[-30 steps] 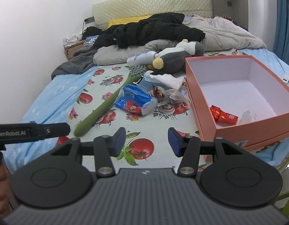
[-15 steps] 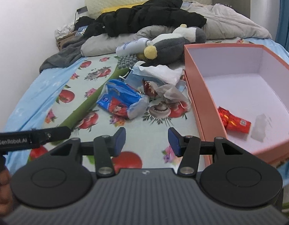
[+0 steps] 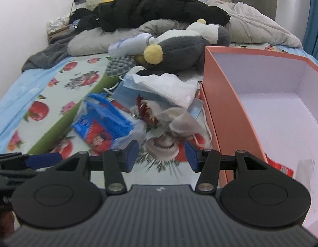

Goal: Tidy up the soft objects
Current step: 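Grasp the blue plastic bag with the left gripper while the right gripper grasps the white mask, then lift the blue bag with the left gripper while the right gripper holds the white mask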

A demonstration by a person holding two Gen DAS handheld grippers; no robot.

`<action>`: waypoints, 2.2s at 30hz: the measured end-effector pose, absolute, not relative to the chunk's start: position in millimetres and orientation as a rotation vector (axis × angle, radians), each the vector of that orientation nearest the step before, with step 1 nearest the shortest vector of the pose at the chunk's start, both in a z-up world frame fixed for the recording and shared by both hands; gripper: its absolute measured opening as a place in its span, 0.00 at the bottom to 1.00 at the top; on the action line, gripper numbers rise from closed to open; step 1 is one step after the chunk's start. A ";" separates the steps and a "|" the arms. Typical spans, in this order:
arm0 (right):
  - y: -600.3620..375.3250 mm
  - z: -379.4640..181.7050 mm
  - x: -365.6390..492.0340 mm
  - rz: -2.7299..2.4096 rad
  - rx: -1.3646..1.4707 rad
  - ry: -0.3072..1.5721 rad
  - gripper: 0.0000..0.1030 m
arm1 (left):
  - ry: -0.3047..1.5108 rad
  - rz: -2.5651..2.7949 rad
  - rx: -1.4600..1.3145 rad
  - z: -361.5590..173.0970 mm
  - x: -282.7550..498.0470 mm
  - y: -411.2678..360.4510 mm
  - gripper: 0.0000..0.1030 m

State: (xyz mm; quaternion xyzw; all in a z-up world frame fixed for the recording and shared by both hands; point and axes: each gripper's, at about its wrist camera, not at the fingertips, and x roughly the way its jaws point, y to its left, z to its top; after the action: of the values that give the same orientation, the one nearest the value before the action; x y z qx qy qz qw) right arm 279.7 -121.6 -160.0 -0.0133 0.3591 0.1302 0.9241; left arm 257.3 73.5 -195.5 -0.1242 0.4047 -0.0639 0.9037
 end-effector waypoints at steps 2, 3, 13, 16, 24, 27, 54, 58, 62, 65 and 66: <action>-115.8 -165.7 291.7 0.250 -0.060 0.740 0.51 | 0.841 -0.150 -0.246 -203.7 270.5 71.7 0.64; -113.2 -168.4 296.8 0.245 -0.072 0.741 0.51 | 0.841 -0.160 -0.238 -206.9 274.9 71.0 0.64; -92.3 -196.4 328.0 0.190 -0.215 0.731 0.37 | 0.831 -0.178 -0.189 -237.3 308.2 61.3 0.40; -89.3 -201.3 329.9 0.181 -0.268 0.730 0.19 | 0.829 -0.175 -0.224 -238.6 311.0 64.2 0.28; -85.4 -187.3 308.2 0.216 -0.311 0.683 0.04 | 0.811 -0.158 -0.253 -225.8 291.3 68.8 0.12; -84.7 -180.2 294.3 0.231 -0.316 0.675 0.03 | 0.807 -0.148 -0.265 -217.5 274.1 74.1 0.11; -63.6 -156.6 162.0 0.379 -0.335 0.710 0.04 | 0.861 -0.128 -0.337 -197.5 105.7 129.7 0.07; -70.0 -159.6 163.3 0.404 -0.255 0.765 0.06 | 0.866 -0.112 -0.395 -200.7 100.9 136.5 0.09; -80.9 -160.7 171.4 0.392 -0.185 0.787 0.07 | 0.856 -0.087 -0.459 -198.2 101.9 136.2 0.38; -87.1 -163.0 181.3 0.369 -0.160 0.798 0.15 | 0.826 -0.081 -0.508 -192.5 105.8 134.4 0.46; -89.3 -164.3 185.3 0.363 -0.146 0.804 0.33 | 0.825 -0.077 -0.530 -191.0 108.2 134.3 0.48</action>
State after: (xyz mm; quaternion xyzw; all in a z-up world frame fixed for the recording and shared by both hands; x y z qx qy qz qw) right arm 185.3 -89.3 -164.3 -0.0707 0.3887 0.1753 0.9018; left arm 108.2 134.3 -191.1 -0.2542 0.3961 -0.0372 0.8816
